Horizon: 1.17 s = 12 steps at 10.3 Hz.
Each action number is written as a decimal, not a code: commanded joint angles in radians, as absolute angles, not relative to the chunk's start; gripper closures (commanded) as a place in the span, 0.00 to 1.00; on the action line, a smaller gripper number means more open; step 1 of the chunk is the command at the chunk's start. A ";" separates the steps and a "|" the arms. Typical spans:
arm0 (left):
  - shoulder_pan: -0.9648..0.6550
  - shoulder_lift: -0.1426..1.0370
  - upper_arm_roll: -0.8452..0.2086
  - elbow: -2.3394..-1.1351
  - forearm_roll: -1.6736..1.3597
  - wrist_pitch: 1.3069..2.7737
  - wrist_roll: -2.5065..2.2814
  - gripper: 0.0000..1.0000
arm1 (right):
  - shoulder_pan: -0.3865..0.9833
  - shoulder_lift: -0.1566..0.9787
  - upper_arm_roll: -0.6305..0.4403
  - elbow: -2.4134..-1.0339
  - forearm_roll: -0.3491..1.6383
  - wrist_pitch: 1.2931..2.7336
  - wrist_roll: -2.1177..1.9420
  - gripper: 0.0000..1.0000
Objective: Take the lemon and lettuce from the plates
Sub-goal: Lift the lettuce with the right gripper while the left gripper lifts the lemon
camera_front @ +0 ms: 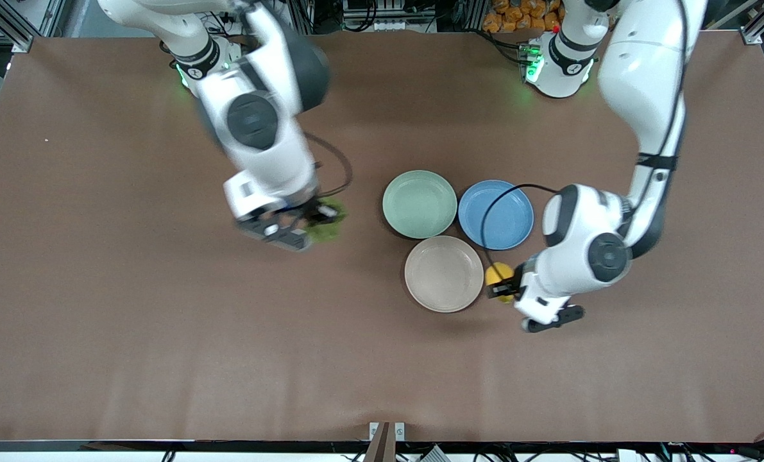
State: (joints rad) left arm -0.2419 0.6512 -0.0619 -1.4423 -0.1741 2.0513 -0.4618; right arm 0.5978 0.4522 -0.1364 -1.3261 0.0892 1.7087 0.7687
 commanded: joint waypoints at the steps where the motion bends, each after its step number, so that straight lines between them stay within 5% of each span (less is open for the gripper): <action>1: -0.186 0.620 -0.067 -1.486 -0.076 2.010 -0.407 1.00 | 0.480 0.420 -0.222 -1.376 0.135 1.616 0.456 1.00; 4: -0.141 0.612 -0.066 -1.534 0.001 2.008 -0.335 1.00 | 0.284 0.440 -0.258 -1.500 0.121 1.678 0.098 1.00; 7: -0.078 0.637 -0.066 -1.540 0.046 2.010 -0.212 1.00 | 0.184 0.480 -0.255 -1.721 0.132 2.039 -0.040 1.00; 9: -0.060 0.663 -0.064 -1.534 0.046 2.011 -0.167 0.97 | 0.158 0.547 -0.250 -1.733 0.155 2.152 -0.052 1.00; 10: -0.051 0.672 -0.066 -1.528 0.046 2.017 -0.164 0.28 | 0.158 0.561 -0.250 -1.733 0.219 2.180 -0.054 0.76; 11: -0.048 0.672 -0.066 -1.529 0.046 2.020 -0.166 0.00 | 0.156 0.561 -0.250 -1.732 0.256 2.181 -0.054 0.01; 12: -0.052 0.670 -0.066 -1.529 0.045 2.020 -0.167 0.00 | 0.149 0.552 -0.252 -1.727 0.255 2.180 -0.055 0.00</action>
State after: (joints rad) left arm -0.0520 0.6699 -0.0586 -1.5388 0.0212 2.0187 -0.1767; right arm 0.1692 0.5725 -0.2603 -1.7368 0.2176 2.1857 -0.0341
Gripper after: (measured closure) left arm 0.269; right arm 0.740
